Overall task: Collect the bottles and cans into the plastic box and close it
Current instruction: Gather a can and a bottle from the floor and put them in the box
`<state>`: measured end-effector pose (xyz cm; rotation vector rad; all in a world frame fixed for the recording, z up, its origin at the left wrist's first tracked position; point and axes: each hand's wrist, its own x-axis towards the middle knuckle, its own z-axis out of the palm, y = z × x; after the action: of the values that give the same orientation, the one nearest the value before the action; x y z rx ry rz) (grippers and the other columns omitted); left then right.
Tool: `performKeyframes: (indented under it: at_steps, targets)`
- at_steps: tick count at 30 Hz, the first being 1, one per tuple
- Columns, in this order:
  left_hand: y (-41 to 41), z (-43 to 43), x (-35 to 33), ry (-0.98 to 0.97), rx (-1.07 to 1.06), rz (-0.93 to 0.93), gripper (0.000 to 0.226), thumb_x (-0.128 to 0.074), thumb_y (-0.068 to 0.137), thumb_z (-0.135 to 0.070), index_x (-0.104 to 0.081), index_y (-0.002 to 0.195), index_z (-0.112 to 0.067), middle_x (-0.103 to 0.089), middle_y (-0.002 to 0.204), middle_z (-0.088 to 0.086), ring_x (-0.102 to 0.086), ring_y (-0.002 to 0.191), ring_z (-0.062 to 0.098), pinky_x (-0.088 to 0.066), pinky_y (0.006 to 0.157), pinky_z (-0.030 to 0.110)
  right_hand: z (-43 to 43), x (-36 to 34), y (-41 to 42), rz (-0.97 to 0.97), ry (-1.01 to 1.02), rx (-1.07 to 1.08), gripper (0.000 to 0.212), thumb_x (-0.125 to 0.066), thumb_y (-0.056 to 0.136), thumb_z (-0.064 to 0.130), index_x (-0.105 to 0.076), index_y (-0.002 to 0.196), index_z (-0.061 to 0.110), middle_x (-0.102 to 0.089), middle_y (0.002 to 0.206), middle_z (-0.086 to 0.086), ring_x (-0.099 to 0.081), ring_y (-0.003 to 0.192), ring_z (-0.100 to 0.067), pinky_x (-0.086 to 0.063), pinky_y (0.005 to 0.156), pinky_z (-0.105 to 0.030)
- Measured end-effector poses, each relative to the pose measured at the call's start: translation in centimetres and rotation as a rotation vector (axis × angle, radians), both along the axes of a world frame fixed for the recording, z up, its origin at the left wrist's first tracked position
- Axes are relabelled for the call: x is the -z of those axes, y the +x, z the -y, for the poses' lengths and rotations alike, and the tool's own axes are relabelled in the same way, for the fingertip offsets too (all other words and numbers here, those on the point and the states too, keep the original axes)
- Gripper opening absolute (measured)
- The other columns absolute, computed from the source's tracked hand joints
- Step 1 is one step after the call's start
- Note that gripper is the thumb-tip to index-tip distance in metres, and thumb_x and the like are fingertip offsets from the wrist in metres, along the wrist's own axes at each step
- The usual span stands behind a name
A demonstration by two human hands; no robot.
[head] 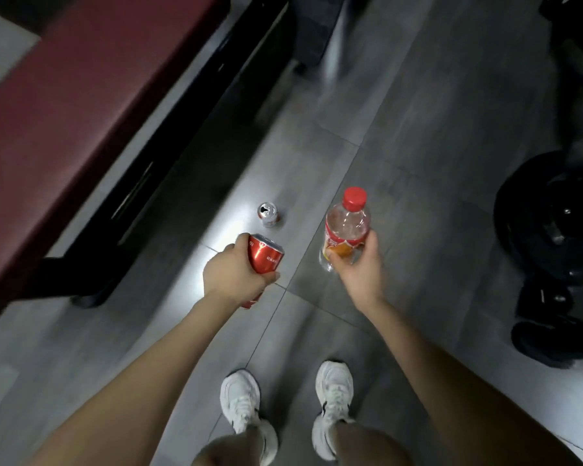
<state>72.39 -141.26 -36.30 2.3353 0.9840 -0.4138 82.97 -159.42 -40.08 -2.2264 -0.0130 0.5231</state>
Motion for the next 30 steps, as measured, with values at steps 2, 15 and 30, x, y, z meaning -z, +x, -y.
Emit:
performKeyframes:
  at_steps: [2,15,30]
  targets:
    - [-1.9,-1.1,-5.4,0.020,-0.059,0.018,0.072,-0.073,0.063,-0.054,-0.042,0.120,-0.023,-0.064,0.110,0.003,-0.061,0.098,0.027,-0.047,0.076,0.032,-1.1,-5.2,-1.5,0.008,-0.026,-0.065,0.072,-0.080,0.067,0.032,-0.043,0.127,0.022,-0.061,0.124,-0.003,-0.060,0.111,-0.022,-0.046,0.092,-0.031]
    - [-22.3,-13.8,-31.5,0.221,-0.531,0.124,0.071,-0.073,0.062,-0.056,-0.046,0.115,-0.018,-0.066,0.109,0.006,-0.064,0.098,0.030,-0.042,0.072,0.031,-17.5,-28.7,-15.3,0.102,-0.012,-0.548,0.071,-0.078,0.064,0.043,-0.044,0.123,0.024,-0.065,0.119,-0.001,-0.059,0.111,-0.024,-0.050,0.090,-0.043]
    - [-48.2,-35.2,-38.4,0.348,-0.916,0.136,0.076,-0.074,0.062,-0.055,-0.045,0.122,-0.019,-0.066,0.116,0.009,-0.062,0.106,0.033,-0.048,0.082,0.036,-45.8,-35.3,-36.8,0.098,0.121,-0.838,0.079,-0.079,0.065,0.041,-0.040,0.131,0.024,-0.062,0.126,-0.003,-0.057,0.118,-0.026,-0.047,0.094,-0.040]
